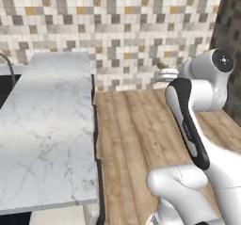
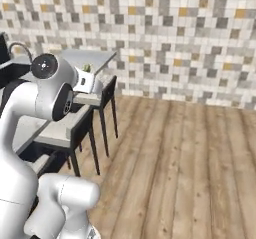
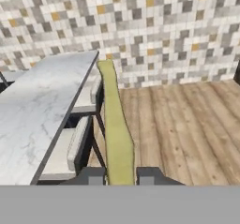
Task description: Pick the egg and butter from the fridge and place them by the bowl for mixing.
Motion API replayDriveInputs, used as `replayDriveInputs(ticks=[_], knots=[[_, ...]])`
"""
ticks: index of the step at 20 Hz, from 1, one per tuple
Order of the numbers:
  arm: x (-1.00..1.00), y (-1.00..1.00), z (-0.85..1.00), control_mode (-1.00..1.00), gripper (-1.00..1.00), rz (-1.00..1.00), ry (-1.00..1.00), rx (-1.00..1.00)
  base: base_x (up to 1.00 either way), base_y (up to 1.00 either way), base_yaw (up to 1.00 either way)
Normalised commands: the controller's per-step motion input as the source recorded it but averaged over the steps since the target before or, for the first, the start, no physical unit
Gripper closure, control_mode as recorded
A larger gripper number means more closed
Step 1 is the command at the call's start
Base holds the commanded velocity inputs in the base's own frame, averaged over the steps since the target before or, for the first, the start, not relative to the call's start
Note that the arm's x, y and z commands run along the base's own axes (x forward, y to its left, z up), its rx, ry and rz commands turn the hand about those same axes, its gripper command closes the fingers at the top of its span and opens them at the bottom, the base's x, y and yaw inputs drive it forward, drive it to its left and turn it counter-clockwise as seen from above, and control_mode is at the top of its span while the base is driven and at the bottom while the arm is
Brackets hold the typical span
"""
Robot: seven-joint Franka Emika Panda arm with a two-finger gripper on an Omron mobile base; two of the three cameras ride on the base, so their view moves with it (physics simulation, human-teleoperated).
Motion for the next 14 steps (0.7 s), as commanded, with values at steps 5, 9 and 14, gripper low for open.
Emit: replayDriveInputs(ticks=[5,9,14], knots=[[0.00,0.00,0.00,1.00,1.00,0.00,0.00,0.00,0.51,-0.31,0.38],[0.00,0.00,0.00,1.00,1.00,0.00,0.00,0.00,0.50,-0.28,0.42],[0.00,0.00,0.00,1.00,1.00,0.00,0.00,0.00,0.47,-0.36,0.33]])
